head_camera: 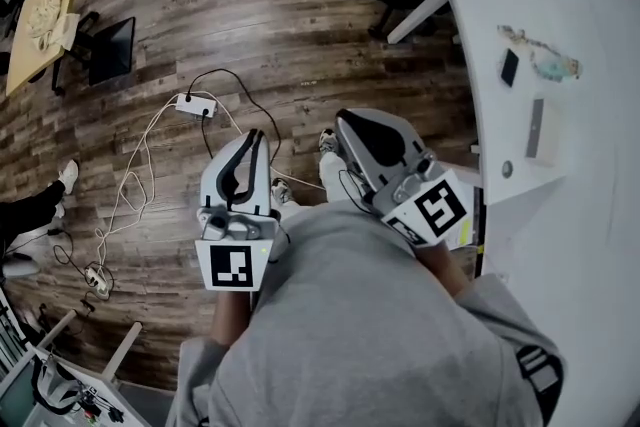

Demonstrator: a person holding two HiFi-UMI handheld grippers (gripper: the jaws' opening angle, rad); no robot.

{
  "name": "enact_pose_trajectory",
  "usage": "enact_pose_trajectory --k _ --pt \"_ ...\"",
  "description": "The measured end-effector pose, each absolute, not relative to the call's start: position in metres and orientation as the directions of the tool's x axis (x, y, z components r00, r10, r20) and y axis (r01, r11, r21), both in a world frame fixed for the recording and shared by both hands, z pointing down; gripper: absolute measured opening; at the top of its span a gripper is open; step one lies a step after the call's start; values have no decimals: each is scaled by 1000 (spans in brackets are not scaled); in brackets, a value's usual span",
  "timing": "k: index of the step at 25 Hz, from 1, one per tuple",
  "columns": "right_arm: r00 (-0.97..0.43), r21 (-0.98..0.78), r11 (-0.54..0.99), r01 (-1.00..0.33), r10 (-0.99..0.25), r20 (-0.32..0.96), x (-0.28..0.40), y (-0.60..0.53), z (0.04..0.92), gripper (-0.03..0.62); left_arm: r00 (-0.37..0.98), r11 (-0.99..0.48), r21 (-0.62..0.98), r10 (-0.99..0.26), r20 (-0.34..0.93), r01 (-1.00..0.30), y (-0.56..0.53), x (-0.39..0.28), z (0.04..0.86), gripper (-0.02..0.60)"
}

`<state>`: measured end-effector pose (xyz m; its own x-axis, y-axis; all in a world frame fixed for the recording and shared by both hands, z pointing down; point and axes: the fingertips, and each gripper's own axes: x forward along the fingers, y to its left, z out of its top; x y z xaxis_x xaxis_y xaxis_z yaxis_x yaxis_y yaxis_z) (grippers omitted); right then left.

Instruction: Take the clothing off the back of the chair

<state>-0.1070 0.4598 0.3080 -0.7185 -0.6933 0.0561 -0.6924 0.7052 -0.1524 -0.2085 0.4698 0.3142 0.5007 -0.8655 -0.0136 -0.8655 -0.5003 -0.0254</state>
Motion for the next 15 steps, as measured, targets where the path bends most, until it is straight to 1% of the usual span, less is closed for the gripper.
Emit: enact_pose_trajectory --k 8,15 --pt "-746 -169 733 -659 -665 26 -77 409 306 34 461 -460 -41 -887 -23 -887 423 -182 310 46" --pt "-796 -164 784 -599 -605 19 -49 372 309 34 398 -397 -45 -917 -19 -917 392 -153 313 46"
